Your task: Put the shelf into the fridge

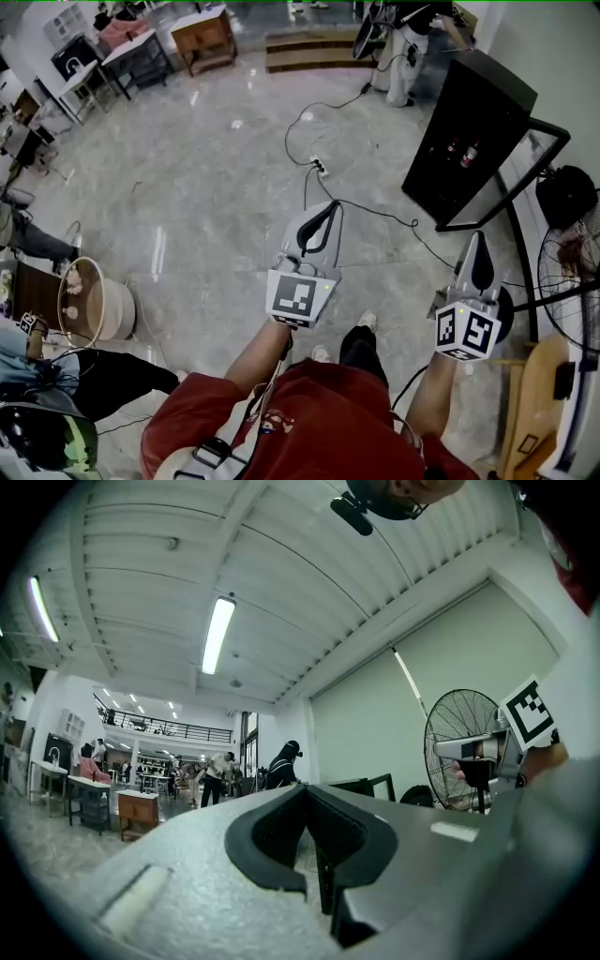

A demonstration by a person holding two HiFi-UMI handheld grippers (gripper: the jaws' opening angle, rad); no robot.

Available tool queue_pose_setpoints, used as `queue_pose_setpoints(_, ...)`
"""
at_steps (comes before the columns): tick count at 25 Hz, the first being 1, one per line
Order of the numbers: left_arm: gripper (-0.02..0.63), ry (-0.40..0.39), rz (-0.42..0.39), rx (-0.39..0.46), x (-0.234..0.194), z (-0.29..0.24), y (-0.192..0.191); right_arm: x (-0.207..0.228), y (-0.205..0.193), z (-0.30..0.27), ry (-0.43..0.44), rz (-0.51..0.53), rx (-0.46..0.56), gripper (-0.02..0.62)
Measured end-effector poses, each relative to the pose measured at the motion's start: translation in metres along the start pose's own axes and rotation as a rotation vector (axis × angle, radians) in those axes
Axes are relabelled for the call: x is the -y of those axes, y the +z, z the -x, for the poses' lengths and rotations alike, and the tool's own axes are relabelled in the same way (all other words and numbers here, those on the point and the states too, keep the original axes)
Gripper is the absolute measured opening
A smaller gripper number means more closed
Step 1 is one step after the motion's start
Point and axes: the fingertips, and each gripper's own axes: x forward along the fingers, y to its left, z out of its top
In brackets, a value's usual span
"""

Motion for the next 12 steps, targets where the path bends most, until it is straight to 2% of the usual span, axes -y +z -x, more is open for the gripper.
queue_pose_setpoints(12,0.005,-0.012,0.014,-0.04,0.022,-0.058,-0.022,0.052,-0.03,-0.033,-0.059,-0.034,-0.021,-0.006)
